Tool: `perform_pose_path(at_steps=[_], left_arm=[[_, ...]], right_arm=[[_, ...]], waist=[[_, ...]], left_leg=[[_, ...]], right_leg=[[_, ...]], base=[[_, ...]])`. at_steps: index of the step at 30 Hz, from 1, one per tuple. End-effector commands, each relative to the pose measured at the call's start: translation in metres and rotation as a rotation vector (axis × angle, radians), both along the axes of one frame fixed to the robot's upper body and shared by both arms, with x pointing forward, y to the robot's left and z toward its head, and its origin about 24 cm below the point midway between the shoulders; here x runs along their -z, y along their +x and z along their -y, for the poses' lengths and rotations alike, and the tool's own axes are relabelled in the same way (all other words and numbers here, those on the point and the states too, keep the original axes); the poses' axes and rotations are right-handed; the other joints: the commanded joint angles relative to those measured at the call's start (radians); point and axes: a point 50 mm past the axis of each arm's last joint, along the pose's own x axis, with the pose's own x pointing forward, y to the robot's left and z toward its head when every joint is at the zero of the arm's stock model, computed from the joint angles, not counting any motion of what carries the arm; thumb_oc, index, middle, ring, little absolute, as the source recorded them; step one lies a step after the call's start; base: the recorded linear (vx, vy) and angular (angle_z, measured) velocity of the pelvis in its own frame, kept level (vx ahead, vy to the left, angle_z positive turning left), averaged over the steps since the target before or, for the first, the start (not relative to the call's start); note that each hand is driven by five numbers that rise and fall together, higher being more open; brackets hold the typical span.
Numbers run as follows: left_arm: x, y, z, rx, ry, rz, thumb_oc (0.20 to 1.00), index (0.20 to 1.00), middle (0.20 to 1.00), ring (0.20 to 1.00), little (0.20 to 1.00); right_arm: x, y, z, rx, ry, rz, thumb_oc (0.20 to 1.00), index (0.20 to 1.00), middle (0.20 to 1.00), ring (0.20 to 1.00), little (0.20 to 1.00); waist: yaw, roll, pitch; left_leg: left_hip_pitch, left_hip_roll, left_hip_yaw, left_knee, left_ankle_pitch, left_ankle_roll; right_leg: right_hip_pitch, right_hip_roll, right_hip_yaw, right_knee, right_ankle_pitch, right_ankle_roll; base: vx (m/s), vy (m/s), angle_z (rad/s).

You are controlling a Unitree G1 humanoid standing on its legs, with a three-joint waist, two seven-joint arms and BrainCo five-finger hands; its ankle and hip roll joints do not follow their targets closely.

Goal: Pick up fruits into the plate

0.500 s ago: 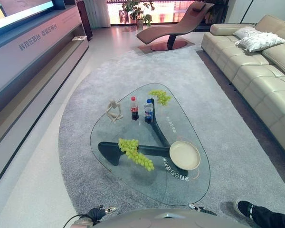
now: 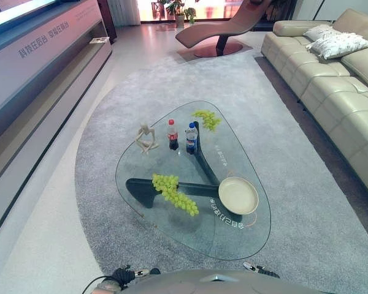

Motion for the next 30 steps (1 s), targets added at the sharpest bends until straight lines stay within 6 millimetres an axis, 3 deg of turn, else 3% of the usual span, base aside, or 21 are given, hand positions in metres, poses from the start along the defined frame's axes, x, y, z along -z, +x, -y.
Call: perform_pose_path(at_steps=[1, 4, 10, 14, 16, 21, 23, 24, 25, 28, 30], left_arm=[[-0.009, 0.046, 0.007, 0.127, 0.042, 0.138, 1.000, 1.000, 1.000, 1.000, 1.000], [-0.015, 0.061, 0.008, 0.143, 0.063, 0.208, 1.000, 1.000, 1.000, 1.000, 1.000], [-0.043, 0.116, 0.009, 0.307, 0.180, 0.447, 1.000, 1.000, 1.000, 1.000, 1.000], [-0.077, 0.160, 0.004, 0.432, 0.338, 0.628, 1.000, 1.000, 1.000, 1.000, 1.000], [-0.088, 0.171, 0.001, 0.445, 0.383, 0.679, 1.000, 1.000, 1.000, 1.000, 1.000], [-0.148, 0.220, -0.022, 0.528, 0.565, 0.886, 1.000, 1.000, 1.000, 1.000, 1.000], [-0.189, 0.244, -0.033, 0.564, 0.679, 1.003, 1.000, 1.000, 1.000, 1.000, 1.000], [-0.197, 0.248, -0.034, 0.568, 0.697, 1.021, 1.000, 1.000, 1.000, 1.000, 1.000], [-0.221, 0.259, -0.037, 0.594, 0.773, 1.088, 1.000, 1.000, 1.000, 1.000, 1.000], [-0.263, 0.277, -0.040, 0.641, 0.917, 1.171, 1.000, 1.000, 1.000, 1.000, 1.000], [-0.283, 0.285, -0.040, 0.665, 0.974, 1.198, 1.000, 1.000, 1.000, 1.000, 1.000]], right_arm=[[-0.005, 0.043, -0.009, -0.069, 0.008, 0.089, 1.000, 1.000, 1.000, 1.000, 1.000], [-0.008, 0.051, -0.007, -0.081, 0.003, 0.110, 1.000, 1.000, 1.000, 1.000, 1.000], [-0.020, 0.080, 0.008, -0.107, -0.018, 0.193, 1.000, 1.000, 1.000, 1.000, 1.000], [-0.033, 0.103, 0.019, -0.135, -0.037, 0.273, 1.000, 1.000, 1.000, 1.000, 1.000], [-0.037, 0.111, 0.021, -0.144, -0.041, 0.300, 1.000, 1.000, 1.000, 1.000, 1.000], [-0.054, 0.139, 0.024, -0.164, -0.047, 0.400, 1.000, 1.000, 1.000, 1.000, 1.000], [-0.062, 0.151, 0.023, -0.176, -0.053, 0.442, 1.000, 1.000, 1.000, 1.000, 1.000], [-0.063, 0.153, 0.023, -0.176, -0.054, 0.448, 1.000, 1.000, 1.000, 1.000, 1.000], [-0.066, 0.158, 0.023, -0.171, -0.053, 0.464, 1.000, 1.000, 1.000, 1.000, 1.000], [-0.071, 0.166, 0.021, -0.161, -0.047, 0.492, 1.000, 1.000, 1.000, 1.000, 1.000], [-0.073, 0.170, 0.019, -0.154, -0.042, 0.507, 1.000, 1.000, 1.000, 1.000, 1.000]], waist=[[0.005, -0.008, 0.110], [0.002, -0.004, 0.130], [-0.014, 0.020, 0.198], [-0.037, 0.041, 0.257], [-0.044, 0.043, 0.276], [-0.065, 0.051, 0.351], [-0.072, 0.057, 0.386], [-0.073, 0.057, 0.392], [-0.074, 0.057, 0.408], [-0.077, 0.052, 0.441], [-0.078, 0.048, 0.454]], left_leg=[[0.066, -0.052, 0.048, 0.014, -0.138, 0.048], [0.047, -0.052, 0.046, 0.022, -0.135, 0.050], [-0.007, -0.053, 0.037, 0.036, -0.123, 0.047], [-0.048, -0.055, 0.034, 0.043, -0.109, 0.045], [-0.063, -0.056, 0.037, 0.046, -0.106, 0.045], [-0.119, -0.058, 0.044, 0.050, -0.086, 0.040], [-0.148, -0.060, 0.043, 0.050, -0.075, 0.036], [-0.153, -0.060, 0.044, 0.051, -0.074, 0.035], [-0.169, -0.059, 0.044, 0.054, -0.072, 0.032], [-0.209, -0.060, 0.039, 0.077, -0.067, 0.032], [-0.228, -0.061, 0.037, 0.087, -0.067, 0.032]], right_leg=[[0.003, 0.013, 0.037, 0.059, -0.052, -0.024], [-0.024, 0.015, 0.048, 0.073, -0.054, -0.027], [-0.091, 0.021, 0.075, 0.092, -0.051, -0.036], [-0.140, 0.028, 0.107, 0.102, -0.043, -0.039], [-0.159, 0.030, 0.119, 0.107, -0.040, -0.041], [-0.225, 0.045, 0.144, 0.125, -0.029, -0.053], [-0.257, 0.049, 0.148, 0.133, -0.026, -0.058], [-0.263, 0.049, 0.148, 0.134, -0.026, -0.059], [-0.280, 0.050, 0.147, 0.139, -0.025, -0.062], [-0.326, 0.054, 0.141, 0.168, -0.023, -0.066], [-0.347, 0.056, 0.140, 0.180, -0.024, -0.068]], base=[[-0.01, 0.003, -0.04], [0.00, 0.000, 0.00], [-0.05, 0.022, -0.08], [-0.04, 0.042, -0.11], [-0.06, 0.017, -0.19], [-0.08, 0.009, -0.15], [-0.08, 0.009, -0.09], [-0.07, -0.016, -0.06], [-0.04, -0.036, -0.07], [-0.05, -0.057, -0.03], [-0.03, -0.073, -0.02]])
